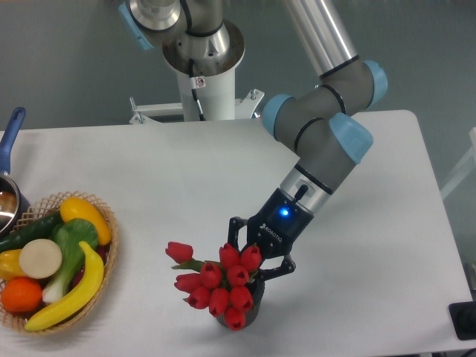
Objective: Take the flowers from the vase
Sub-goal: 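Close the gripper on the tulip stems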
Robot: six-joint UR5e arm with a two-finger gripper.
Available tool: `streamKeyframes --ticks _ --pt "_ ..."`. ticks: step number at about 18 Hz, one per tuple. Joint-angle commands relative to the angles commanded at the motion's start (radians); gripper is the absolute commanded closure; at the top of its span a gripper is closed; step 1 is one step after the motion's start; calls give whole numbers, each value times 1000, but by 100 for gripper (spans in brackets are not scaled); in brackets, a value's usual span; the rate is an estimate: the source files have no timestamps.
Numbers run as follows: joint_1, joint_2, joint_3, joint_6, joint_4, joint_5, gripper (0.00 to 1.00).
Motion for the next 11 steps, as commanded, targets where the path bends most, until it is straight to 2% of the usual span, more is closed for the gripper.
streamKeyframes --ticks 7,11 --pt "-3 80 3 -103 0 -12 100" --pt "-8 98 29 -112 2 -14 100"
